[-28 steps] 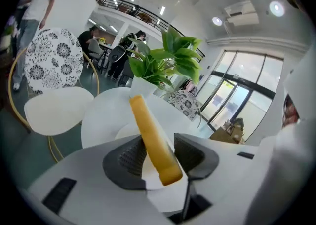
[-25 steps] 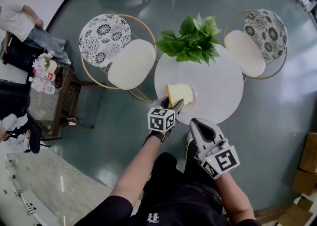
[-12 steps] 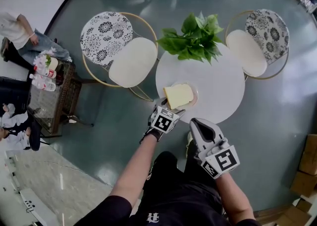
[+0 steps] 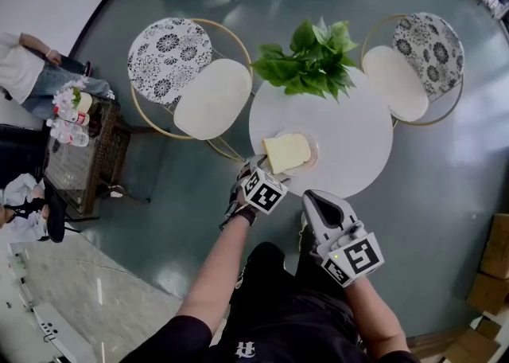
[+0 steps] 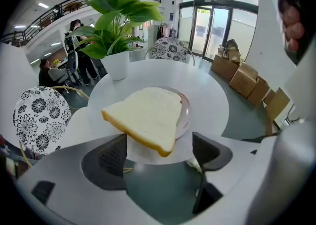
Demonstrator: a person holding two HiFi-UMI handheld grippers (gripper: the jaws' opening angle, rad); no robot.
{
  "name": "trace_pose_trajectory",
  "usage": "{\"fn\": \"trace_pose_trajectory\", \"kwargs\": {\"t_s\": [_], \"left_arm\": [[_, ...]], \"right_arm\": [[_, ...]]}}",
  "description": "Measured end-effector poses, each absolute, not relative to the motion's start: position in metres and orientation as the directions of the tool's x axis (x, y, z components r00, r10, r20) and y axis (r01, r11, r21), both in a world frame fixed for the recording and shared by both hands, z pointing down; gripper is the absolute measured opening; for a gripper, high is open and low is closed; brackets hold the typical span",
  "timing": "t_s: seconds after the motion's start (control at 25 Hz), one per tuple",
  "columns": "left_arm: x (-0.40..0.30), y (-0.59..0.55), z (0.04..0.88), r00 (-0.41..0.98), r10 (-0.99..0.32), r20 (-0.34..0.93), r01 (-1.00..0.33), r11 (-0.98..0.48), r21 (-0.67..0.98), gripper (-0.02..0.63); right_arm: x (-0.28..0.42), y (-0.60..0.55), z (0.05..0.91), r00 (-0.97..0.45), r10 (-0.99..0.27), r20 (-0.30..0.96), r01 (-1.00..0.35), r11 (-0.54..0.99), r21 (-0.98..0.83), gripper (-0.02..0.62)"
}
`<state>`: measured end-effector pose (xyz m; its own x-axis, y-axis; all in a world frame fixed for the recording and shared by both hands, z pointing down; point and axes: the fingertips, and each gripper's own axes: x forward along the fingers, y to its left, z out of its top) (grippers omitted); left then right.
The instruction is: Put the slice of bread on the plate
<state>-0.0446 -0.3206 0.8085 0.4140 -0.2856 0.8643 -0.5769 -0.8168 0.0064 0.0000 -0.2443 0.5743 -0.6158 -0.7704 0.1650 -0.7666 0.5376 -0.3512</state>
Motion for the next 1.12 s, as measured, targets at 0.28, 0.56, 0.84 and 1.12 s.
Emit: {"fn": "trace_pose_trajectory", "kwargs": {"t_s": [0.28, 0.56, 0.84, 1.12], "left_arm": [[-0.042, -0.319, 0.809, 0.439, -0.290, 0.850, -0.592, -0.805, 0.031, 0.403], [-0.048, -0.311, 0.784, 0.465, -0.293, 0.835, -0.609, -0.790, 0.062, 0.403], [-0.040, -0.304, 0.711, 0.559, -0.354, 0.750, -0.646, -0.753, 0.125, 0.402], [-0.019, -0.301, 0.628, 0.647, -0.405, 0.646, -0.632, -0.759, 0.156, 0.400]], "right_arm": [[0.000, -0.244, 0.574, -0.617, -0.769, 0.170, -0.766, 0.536, -0.355, 0.006], [0.000, -0.244, 0.567, -0.611, -0.770, 0.186, -0.771, 0.523, -0.364, 0.006], [0.002, -0.246, 0.539, -0.588, -0.782, 0.208, -0.791, 0.501, -0.353, 0.006], [0.007, -0.248, 0.493, -0.563, -0.797, 0.216, -0.812, 0.487, -0.321, 0.005]]}}
